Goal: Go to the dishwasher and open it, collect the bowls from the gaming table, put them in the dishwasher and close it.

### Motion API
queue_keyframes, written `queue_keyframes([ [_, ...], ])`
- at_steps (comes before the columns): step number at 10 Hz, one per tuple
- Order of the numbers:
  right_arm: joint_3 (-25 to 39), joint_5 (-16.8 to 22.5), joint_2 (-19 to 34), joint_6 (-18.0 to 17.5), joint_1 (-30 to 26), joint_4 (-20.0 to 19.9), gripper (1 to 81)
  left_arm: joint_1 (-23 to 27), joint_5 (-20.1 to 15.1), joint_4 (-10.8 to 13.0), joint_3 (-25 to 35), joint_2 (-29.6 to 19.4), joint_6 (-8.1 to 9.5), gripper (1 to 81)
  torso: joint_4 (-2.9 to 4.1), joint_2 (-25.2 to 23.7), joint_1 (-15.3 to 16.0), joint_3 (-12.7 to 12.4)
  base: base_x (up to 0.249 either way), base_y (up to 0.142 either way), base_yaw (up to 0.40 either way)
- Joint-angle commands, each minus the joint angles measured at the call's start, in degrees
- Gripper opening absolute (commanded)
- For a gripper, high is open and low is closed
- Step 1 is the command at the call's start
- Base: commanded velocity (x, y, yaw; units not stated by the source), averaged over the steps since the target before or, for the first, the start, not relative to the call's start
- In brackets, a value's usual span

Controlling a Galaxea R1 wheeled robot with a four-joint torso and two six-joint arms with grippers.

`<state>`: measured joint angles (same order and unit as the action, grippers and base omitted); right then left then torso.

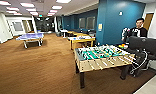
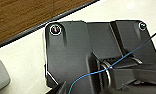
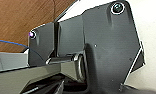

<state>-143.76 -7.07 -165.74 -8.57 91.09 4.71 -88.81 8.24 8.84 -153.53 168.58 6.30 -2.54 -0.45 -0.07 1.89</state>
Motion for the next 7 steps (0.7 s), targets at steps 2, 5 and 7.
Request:
queue_keyframes([
  [2,0.34,2.94,0.21,0.31,-2.27,0.83,81.1,2.36,-2.88,0.13,-0.19,-0.61,0.11,81.1,0.0,0.0,0.07,0.0,0.0,0.0,0.384],
  [5,0.25,2.86,0.21,0.31,-2.27,0.83,81.1,2.36,-2.88,0.13,-0.19,-0.52,0.11,81.1,0.0,0.0,0.07,0.0,0.0,0.0,0.384],
  [7,0.16,2.85,0.21,0.31,-2.27,0.83,81.1,2.36,-2.88,0.13,-0.19,-0.52,0.11,81.1,0.0,0.0,0.07,0.0,0.0,0.0,0.384],
])
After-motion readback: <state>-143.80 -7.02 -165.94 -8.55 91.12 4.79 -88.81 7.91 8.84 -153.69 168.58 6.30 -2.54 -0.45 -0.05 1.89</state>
